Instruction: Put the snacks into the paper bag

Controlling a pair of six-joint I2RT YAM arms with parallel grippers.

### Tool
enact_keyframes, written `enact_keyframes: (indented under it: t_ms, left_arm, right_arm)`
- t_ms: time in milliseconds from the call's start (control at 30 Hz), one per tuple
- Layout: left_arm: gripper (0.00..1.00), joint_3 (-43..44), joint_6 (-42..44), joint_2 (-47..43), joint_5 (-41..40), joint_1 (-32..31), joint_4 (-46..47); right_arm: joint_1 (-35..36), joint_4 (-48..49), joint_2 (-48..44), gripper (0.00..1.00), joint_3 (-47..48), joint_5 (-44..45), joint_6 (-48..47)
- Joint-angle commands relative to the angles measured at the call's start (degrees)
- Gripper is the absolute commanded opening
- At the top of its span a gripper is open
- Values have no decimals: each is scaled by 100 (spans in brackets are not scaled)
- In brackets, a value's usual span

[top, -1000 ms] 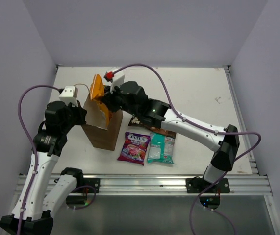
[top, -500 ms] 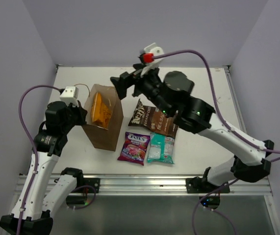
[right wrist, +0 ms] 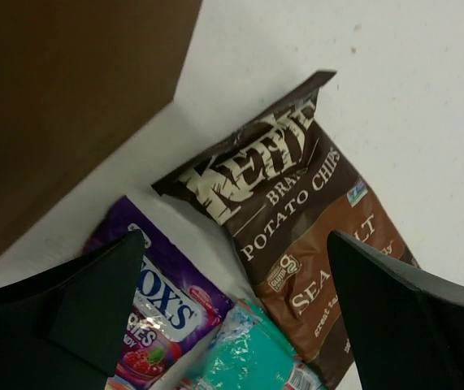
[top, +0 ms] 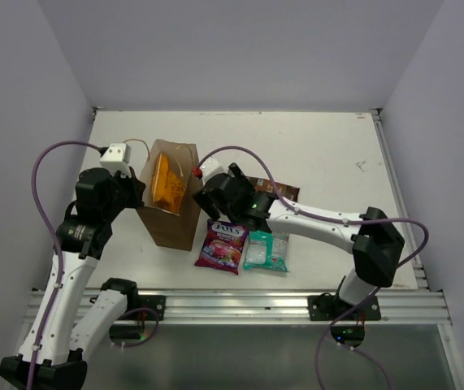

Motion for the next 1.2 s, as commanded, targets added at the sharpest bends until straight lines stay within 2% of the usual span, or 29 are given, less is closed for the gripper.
enact_keyframes:
  t_ms: [0, 200, 467, 733, 867, 1000, 1067, 1133, 1167]
  left_arm:
    - [0, 90, 142, -35, -13, -26, -28]
    - [0, 81, 159, -106, -48, -26, -98]
    - [0, 73, 177, -9, -48, -26, -90]
    - [0, 46, 194, 26, -83, -26, -98]
    - [0, 29, 212, 26, -127, -26, -81]
    - [0, 2, 238, 52, -118, -35, -54]
    - [0, 2, 238, 61, -118, -26, -37]
    - [0, 2, 247, 61, -101, -26, -28]
    - [0, 2, 239, 61, -101, -34, -28]
  right_arm:
    - [-374, 92, 32, 99, 178, -5, 336]
    - [-920, 328, 761, 99, 415, -638, 548]
    - [-991, 329, 1940, 99, 1101, -1877, 600]
    - [-1008, 145, 2213, 98, 1251, -1519, 767]
    - [-1008, -180, 2336, 95, 1259, -1254, 829]
    - [-1008, -418, 2511, 79, 1189, -1184, 908]
    - [-1008, -436, 2538, 76, 1093, -1227, 943]
    - [-1008, -479, 2573, 58, 1057, -1175, 996]
    - [-1008, -497, 2591, 45, 1057, -1131, 1005]
